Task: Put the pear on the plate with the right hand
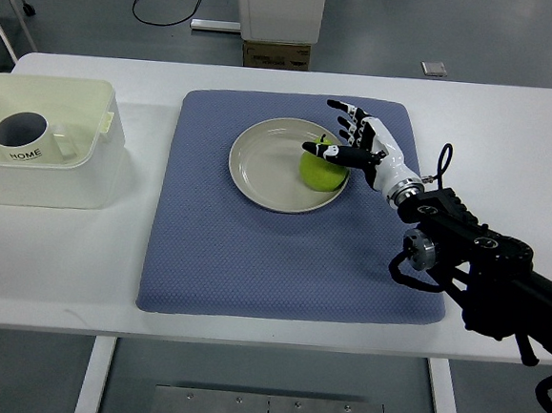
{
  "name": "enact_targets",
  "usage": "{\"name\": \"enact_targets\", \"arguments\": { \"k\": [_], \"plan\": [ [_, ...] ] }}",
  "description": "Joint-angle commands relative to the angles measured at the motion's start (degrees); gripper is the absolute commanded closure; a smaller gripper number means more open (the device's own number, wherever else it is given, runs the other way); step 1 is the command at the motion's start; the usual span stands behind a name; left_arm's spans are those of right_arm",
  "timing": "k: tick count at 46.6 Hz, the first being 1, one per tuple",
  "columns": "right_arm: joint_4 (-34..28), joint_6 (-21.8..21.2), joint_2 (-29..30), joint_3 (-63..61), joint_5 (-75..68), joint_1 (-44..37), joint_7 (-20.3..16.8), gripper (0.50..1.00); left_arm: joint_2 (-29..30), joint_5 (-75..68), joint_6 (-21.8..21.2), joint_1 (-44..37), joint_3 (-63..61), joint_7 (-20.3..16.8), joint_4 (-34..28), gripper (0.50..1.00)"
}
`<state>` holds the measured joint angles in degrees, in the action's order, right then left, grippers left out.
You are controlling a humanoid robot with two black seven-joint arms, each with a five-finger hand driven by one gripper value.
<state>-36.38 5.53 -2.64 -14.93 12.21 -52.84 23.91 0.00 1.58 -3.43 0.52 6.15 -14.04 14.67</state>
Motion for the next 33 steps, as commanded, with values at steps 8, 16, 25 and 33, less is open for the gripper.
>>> {"name": "enact_targets", "arguments": {
  "k": [8, 16, 25, 33],
  "plan": [
    [-2.20, 0.01, -3.86, -0.10, 0.01, 0.10, 0.00, 0.500, 0.00, 0.00, 0.01, 0.01, 0.00, 0.06, 0.00, 0.500],
    [-3.08, 0.01, -6.06, -0.10, 0.01, 0.54, 0.09, 0.500, 0.00, 0.00, 0.01, 0.01, 0.00, 0.06, 0.00, 0.500],
    [-3.08, 0.44, -7.56, -3.34, 0.01, 2.74, 0.09, 0.500, 0.00, 0.00, 0.01, 0.01, 0.00, -0.03, 0.00, 0.500],
    [-2.91, 0.45, -8.35, -9.59, 0.01, 5.37, -0.18, 0.500, 0.00, 0.00, 0.01, 0.01, 0.00, -0.03, 0.00, 0.500]
  ]
}}
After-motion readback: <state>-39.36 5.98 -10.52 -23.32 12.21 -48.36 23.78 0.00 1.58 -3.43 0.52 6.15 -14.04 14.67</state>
